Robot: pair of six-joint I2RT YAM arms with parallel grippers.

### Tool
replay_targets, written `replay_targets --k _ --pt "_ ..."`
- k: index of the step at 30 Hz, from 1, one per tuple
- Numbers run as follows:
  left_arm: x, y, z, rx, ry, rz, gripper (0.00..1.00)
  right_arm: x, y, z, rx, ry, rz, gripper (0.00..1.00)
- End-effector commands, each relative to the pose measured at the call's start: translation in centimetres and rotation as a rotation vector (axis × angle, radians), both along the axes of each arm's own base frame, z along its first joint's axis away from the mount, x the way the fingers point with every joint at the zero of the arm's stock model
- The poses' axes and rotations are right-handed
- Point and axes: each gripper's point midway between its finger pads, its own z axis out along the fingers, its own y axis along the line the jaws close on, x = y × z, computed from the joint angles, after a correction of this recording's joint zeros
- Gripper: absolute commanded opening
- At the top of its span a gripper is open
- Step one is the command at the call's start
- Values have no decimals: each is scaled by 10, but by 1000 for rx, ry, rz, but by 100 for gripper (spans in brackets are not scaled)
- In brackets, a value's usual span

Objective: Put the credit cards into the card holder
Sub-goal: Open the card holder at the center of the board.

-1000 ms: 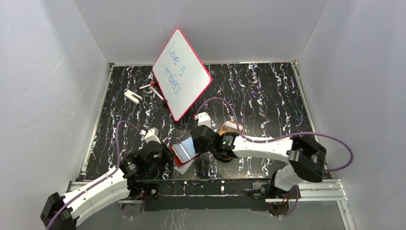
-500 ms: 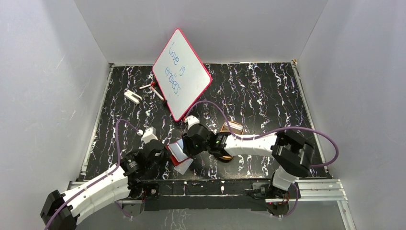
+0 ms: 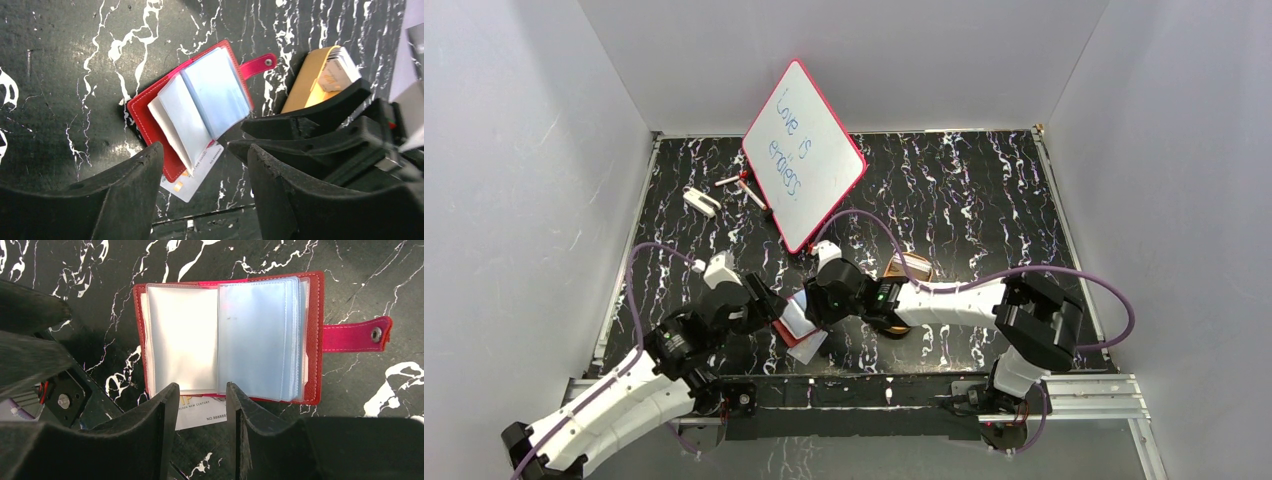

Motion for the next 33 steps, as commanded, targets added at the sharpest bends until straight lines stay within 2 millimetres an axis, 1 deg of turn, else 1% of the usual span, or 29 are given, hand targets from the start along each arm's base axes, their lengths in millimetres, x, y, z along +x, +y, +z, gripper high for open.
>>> replay_targets --k 1,3,5,10,13,14,17,19,20,23,27,33 --pt "-6 12 11 9 12 39 61 12 -1 18 47 -44 -35 49" --pt "-3 3 8 -23 -3 15 60 19 -6 14 39 -42 -54 49" --pt "1 -7 -1 -50 -5 -2 60 29 -10 10 34 -44 -76 49" --pt "7 -22 -39 -56 41 -9 55 53 -18 3 -15 -72 -112 52" --pt "10 -22 -58 -9 78 4 54 59 -24 -10 -62 -62 -127 54" --pt "10 -20 -63 14 92 10 54 59 -26 -16 -77 -52 -127 54" --pt "11 -15 -74 75 114 18 53 55 -28 -25 -86 -24 -120 53" --pt "11 -9 -78 112 120 29 52 52 -29 -29 -89 -6 -119 52" --pt "12 -7 -79 129 119 31 51 50 -30 -31 -86 2 -116 50" --pt "15 -2 -80 173 110 34 48 43 -32 -33 -72 28 -113 43" --pt "22 -1 -75 220 82 23 43 32 -38 -36 -64 58 -119 38" --pt "32 0 -77 284 68 14 40 15 -40 -34 -47 84 -115 35"
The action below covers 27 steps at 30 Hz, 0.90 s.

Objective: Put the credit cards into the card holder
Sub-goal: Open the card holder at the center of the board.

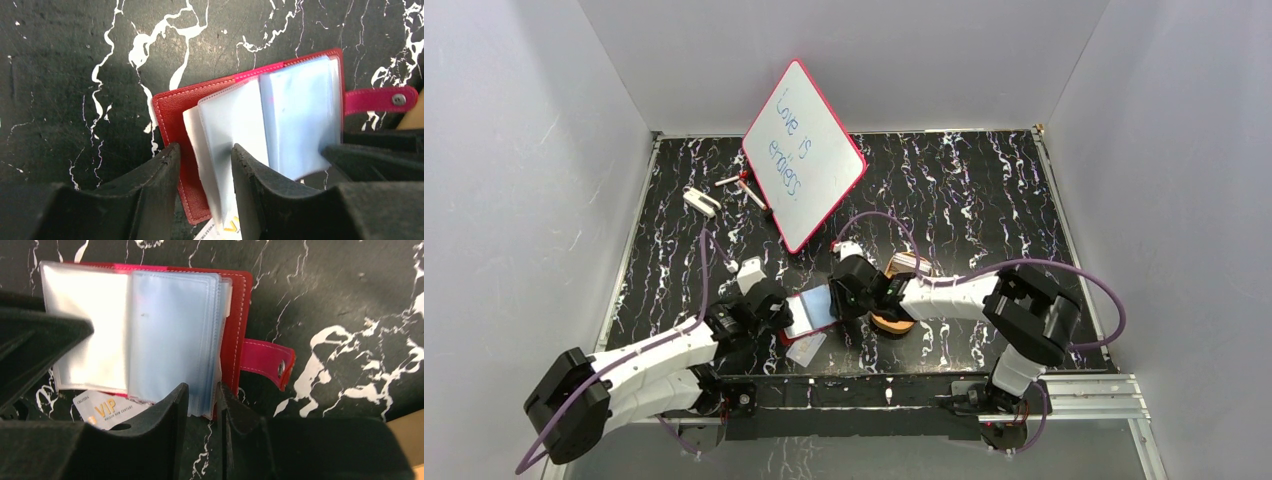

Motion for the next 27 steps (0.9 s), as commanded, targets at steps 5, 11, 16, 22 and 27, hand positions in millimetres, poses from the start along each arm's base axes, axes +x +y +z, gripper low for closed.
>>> replay_targets --k 5,11,16,22,27 --pt "25 4 7 89 -66 11 39 -27 1 15 64 34 2 35" --pt "36 2 17 109 -80 3 40 -33 -9 18 56 37 -9 37" --pt "35 -4 39 77 -90 -20 45 -27 -7 33 77 -5 -11 43" --pt "23 0 73 -19 -139 -21 50 -22 -1 57 113 -33 -6 47" --pt "15 -19 81 -171 -169 -77 47 -23 14 77 235 -4 0 47"
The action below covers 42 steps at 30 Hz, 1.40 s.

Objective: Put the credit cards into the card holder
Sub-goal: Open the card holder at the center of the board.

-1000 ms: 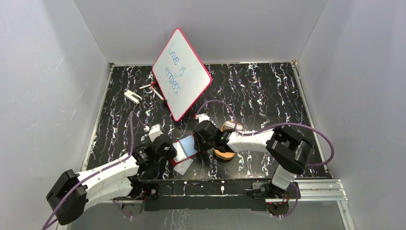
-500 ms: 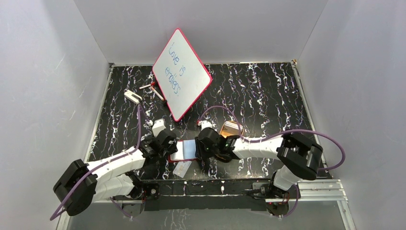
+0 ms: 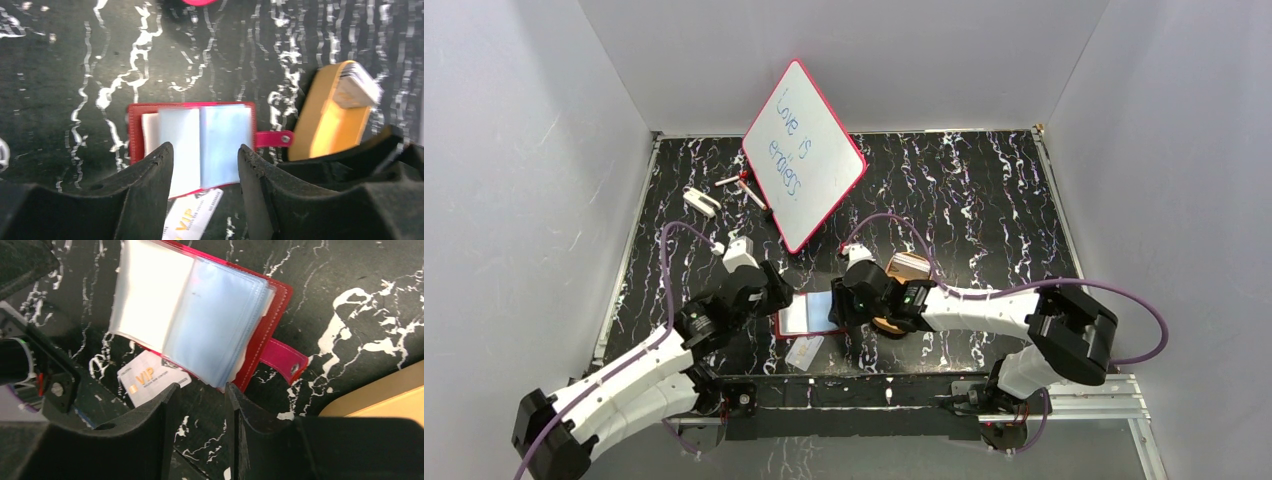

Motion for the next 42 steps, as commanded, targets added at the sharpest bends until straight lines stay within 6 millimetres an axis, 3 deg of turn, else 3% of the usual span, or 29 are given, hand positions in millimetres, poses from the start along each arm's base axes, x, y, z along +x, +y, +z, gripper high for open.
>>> replay_targets --k 1,7,16,30,42 --pt "-9 -17 2 -111 4 -69 45 9 25 43 181 -3 -7 47" --pt "-17 -24 -42 -121 101 -66 26 14 31 43 294 102 -30 47" --pt "-30 -3 -87 -37 189 -4 16 22 32 26 308 168 -45 46" --pt "-39 8 -99 -25 206 13 15 15 25 -12 232 237 -54 45" --pt "-39 7 -100 -29 211 14 14 12 27 -19 232 258 -42 45"
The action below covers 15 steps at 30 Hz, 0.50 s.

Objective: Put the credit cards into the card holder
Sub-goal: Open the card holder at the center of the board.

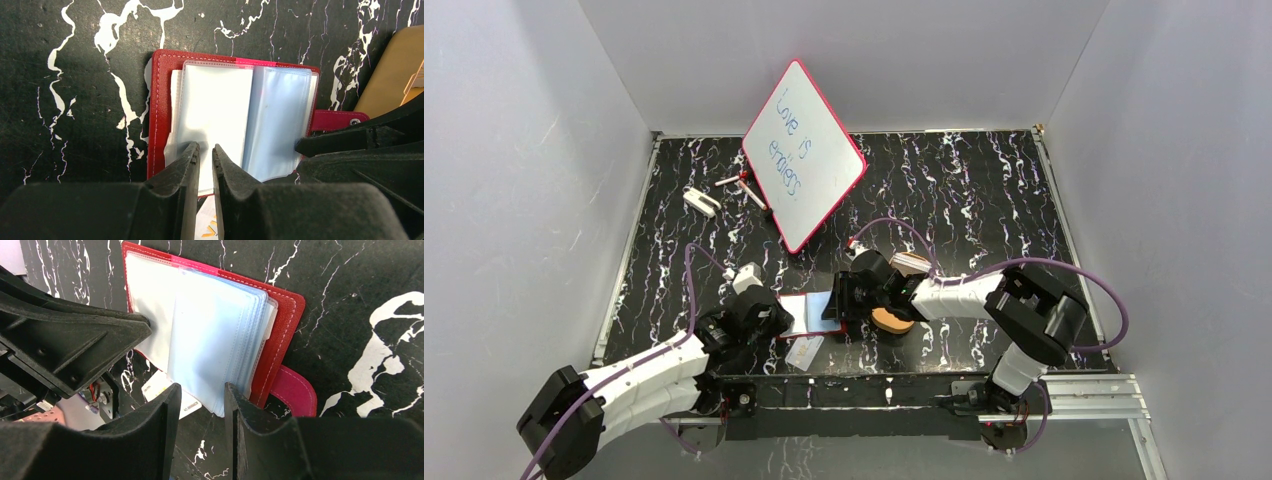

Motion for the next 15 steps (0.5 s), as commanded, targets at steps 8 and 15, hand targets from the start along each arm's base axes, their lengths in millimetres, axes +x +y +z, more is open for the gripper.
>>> replay_targets --k 8,15 --pt "-13 16 -23 65 64 12 14 3 9 8 55 -12 11 45" --pt "-14 16 -25 64 67 11 14 4 13 11 66 -16 20 46"
